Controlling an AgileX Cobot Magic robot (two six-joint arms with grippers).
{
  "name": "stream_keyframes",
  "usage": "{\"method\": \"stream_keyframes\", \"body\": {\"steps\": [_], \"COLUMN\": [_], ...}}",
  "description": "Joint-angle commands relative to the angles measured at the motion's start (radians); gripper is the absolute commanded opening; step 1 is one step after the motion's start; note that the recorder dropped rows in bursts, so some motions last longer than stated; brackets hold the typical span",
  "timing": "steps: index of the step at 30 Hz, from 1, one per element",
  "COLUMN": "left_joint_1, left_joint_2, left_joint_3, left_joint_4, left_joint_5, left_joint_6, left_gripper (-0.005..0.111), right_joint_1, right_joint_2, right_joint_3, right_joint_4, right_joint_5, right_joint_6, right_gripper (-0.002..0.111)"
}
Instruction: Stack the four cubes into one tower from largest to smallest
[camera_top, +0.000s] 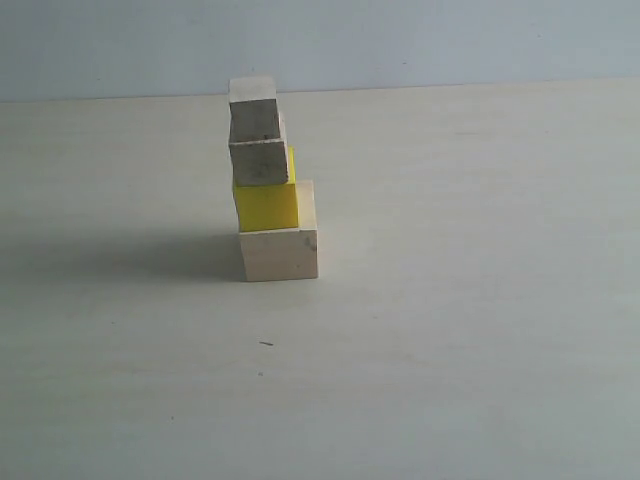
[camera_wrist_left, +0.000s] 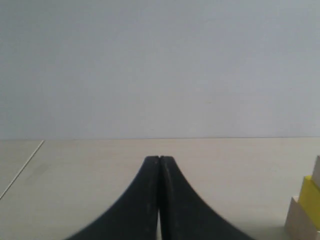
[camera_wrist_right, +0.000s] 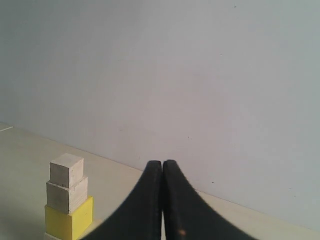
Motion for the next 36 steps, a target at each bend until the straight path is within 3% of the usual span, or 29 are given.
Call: {"method": "stream_keyframes", "body": {"steps": [1,9,16,21,27,32,36], "left_joint_1": [0.08,0.089,0.086,0.046,0.033,0.033,0.033], "left_joint_2": [-0.116,-0.131,-0.131,-0.131,-0.131,-0.131,-0.131], "left_joint_3": [0.092,0.32,0.486,0.537,0.537,0.537,0.537], "left_joint_4": [-0.005,-0.017,-0.074,-0.091,-0.077,-0.077,-0.077], "left_joint_5": [0.022,-0.22,-0.32,-0.403,-0.37,-0.228,-0.233], "left_joint_6": [-0.049,-0.072,-0.098,-0.1,-0.089,-0.089,-0.089], "left_gripper": [0.0,0.0,0.0,0.0,0.0,0.0,0.0], "right_joint_1": [-0.004,-0.004,-0.004,-0.004,-0.004,-0.004,-0.004], "right_joint_2": [-0.005,-0.005,-0.005,-0.005,-0.005,-0.005,-0.005], "right_joint_3": [0.004,0.004,0.004,0.004,0.004,0.004,0.004], "right_joint_4": [-0.002,-0.002,-0.002,-0.002,-0.002,-0.002,-0.002], "right_joint_5": [0.0,0.0,0.0,0.0,0.0,0.0,0.0], "right_joint_6": [0.0,0.0,0.0,0.0,0.0,0.0,0.0], "right_gripper": [0.0,0.0,0.0,0.0,0.0,0.0,0.0]}}
